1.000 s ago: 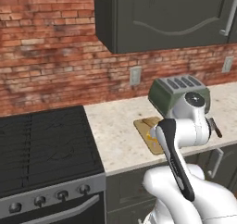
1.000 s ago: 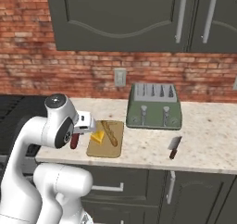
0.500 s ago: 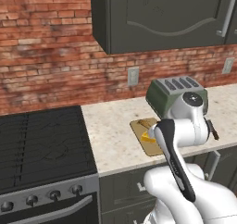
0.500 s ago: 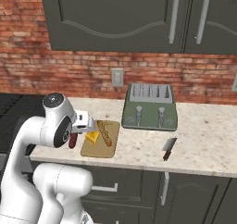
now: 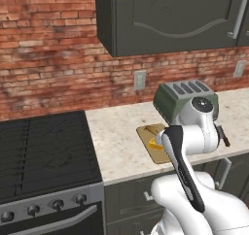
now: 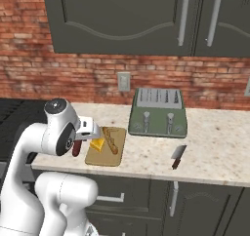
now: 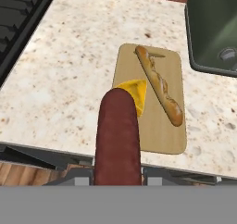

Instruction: Retrieve the sausage and cheese from the fridge and place them on the cutting board on the counter.

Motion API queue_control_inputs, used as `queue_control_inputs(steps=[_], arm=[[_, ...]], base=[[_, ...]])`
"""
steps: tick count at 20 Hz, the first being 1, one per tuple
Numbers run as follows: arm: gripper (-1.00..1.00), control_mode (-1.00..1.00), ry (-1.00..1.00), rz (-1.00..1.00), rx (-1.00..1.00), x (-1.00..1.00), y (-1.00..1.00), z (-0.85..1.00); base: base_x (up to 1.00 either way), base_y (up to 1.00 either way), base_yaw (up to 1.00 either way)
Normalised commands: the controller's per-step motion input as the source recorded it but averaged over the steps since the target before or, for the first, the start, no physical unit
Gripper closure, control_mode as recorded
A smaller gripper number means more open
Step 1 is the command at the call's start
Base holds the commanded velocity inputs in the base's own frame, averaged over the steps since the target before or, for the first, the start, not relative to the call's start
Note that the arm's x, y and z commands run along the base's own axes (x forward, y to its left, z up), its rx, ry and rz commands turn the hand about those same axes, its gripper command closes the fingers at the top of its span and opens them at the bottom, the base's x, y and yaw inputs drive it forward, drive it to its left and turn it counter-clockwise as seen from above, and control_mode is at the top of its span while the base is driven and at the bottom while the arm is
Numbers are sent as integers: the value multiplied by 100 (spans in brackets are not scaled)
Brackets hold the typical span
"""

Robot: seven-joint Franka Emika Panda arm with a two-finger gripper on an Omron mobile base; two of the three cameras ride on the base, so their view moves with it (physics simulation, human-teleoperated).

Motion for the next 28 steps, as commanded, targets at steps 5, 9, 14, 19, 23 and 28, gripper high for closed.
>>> queue_control_inputs(steps=[5, 9, 14, 19, 23, 28], arm=[[100, -100, 0, 0, 0, 0, 0, 0], [100, -100, 0, 0, 0, 0, 0, 0], [100, -100, 4, 0, 0, 46, -13, -1], [100, -100, 7, 0, 0, 56, -53, -21], [100, -100, 1, 1, 0, 65, -1, -34], [100, -100, 2, 0, -1, 49, 1, -50]], base=[[0, 0, 0], [0, 0, 0], [0, 0, 0], [0, 0, 0], [0, 0, 0], [0, 0, 0]])
